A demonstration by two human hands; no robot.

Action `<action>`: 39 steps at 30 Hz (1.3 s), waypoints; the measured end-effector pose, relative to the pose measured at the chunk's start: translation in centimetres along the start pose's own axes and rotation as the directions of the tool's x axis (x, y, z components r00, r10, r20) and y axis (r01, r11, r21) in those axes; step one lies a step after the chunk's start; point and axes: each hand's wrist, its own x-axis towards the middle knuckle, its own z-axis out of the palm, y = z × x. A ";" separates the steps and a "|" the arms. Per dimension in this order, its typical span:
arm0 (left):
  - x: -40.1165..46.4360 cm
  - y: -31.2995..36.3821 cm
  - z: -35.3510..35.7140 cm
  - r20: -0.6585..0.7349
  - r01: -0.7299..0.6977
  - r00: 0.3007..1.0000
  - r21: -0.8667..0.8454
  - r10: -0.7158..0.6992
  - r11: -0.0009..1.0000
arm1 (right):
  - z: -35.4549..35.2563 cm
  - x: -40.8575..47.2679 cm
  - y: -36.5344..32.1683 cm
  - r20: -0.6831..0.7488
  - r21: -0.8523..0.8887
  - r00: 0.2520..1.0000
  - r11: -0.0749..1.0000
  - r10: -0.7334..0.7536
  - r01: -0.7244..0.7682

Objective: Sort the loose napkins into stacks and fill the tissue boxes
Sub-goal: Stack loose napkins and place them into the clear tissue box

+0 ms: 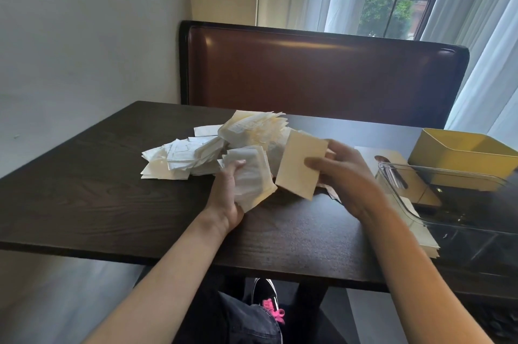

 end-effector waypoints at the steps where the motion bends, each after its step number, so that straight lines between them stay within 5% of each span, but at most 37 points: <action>1: 0.0 0.0 0.0 0.019 0.001 1.000 -0.008 -0.001 1.000 | 0.0 0.0 -0.5 0.009 0.066 1.000 0.998 -0.015 0.014; 5: 0.0 -0.2 0.6 0.186 0.043 0.982 -0.022 -0.038 0.999 | 1.0 0.0 -1.4 0.113 0.138 0.993 0.990 -0.032 0.016; 11: -0.5 -0.3 1.1 0.343 0.117 0.931 0.032 -0.120 0.993 | 2.4 1.0 1.1 0.024 -0.384 1.000 0.923 -0.004 0.013; 16: -0.3 -0.9 0.9 0.263 0.102 0.951 0.238 -0.165 0.966 | 2.2 1.5 2.0 0.013 -0.411 1.000 0.911 -0.008 0.013; 23: 1.0 -1.1 0.2 0.146 0.058 0.986 0.143 -0.079 0.988 | 0.0 4.0 2.6 -0.370 -0.560 0.900 0.828 -0.232 -0.017; 26: 1.2 -1.0 0.7 0.144 0.046 0.988 0.118 -0.063 0.992 | -0.4 5.7 3.2 -0.295 -0.668 0.949 0.735 -0.115 -0.118; 29: 1.4 -1.0 1.0 0.147 0.016 0.989 0.130 -0.035 0.991 | -0.1 6.2 4.3 -0.191 -0.600 0.982 0.792 -0.002 -0.115; 34: 1.9 -0.5 1.8 0.169 0.000 0.985 0.119 -0.020 0.993 | -0.8 5.6 5.3 -0.213 -0.590 0.972 0.806 -0.101 -0.045; 39: 2.8 0.8 4.0 0.150 -0.048 0.988 0.102 0.032 0.994 | -1.4 5.8 6.4 -0.198 -0.678 0.980 0.720 0.011 -0.145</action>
